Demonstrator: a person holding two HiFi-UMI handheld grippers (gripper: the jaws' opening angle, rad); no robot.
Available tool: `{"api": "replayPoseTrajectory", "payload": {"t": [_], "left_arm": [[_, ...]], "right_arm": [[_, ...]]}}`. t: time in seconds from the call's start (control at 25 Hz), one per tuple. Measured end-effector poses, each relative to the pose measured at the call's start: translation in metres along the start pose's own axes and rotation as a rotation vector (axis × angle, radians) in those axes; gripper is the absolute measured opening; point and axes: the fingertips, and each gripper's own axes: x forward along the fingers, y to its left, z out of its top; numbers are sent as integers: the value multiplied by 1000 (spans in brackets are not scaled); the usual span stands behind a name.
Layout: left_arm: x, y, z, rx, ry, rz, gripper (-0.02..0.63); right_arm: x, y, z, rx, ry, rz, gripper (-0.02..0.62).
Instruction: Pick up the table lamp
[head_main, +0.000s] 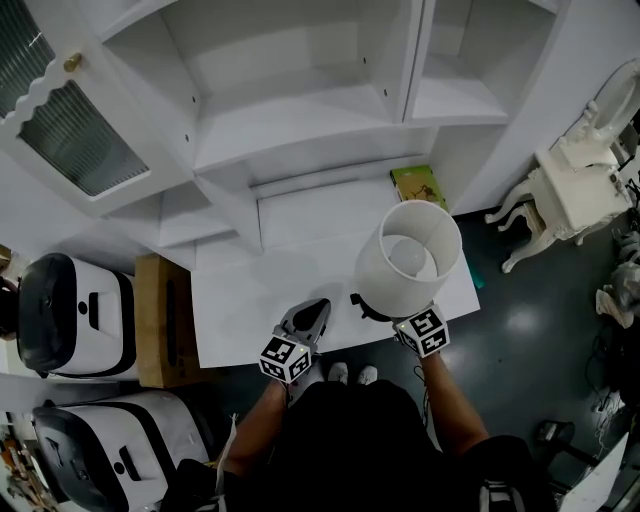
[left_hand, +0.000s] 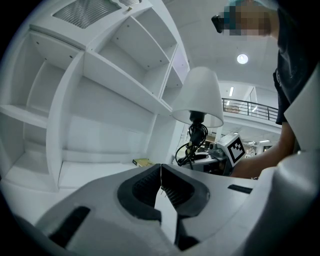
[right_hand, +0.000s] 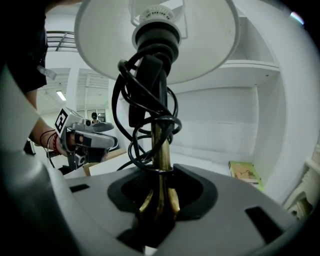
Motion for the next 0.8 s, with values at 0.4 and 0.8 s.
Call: {"api": "replayPoseTrajectory", "payload": {"t": [0.4, 0.8], "left_arm": [[-7, -6, 1, 10, -7, 4, 18], [-12, -1, -4, 6, 2, 13, 18]], "right_arm": [[-6, 10, 5, -13, -9, 23, 137], [-4, 16, 2, -27, -6, 39, 137]]}}
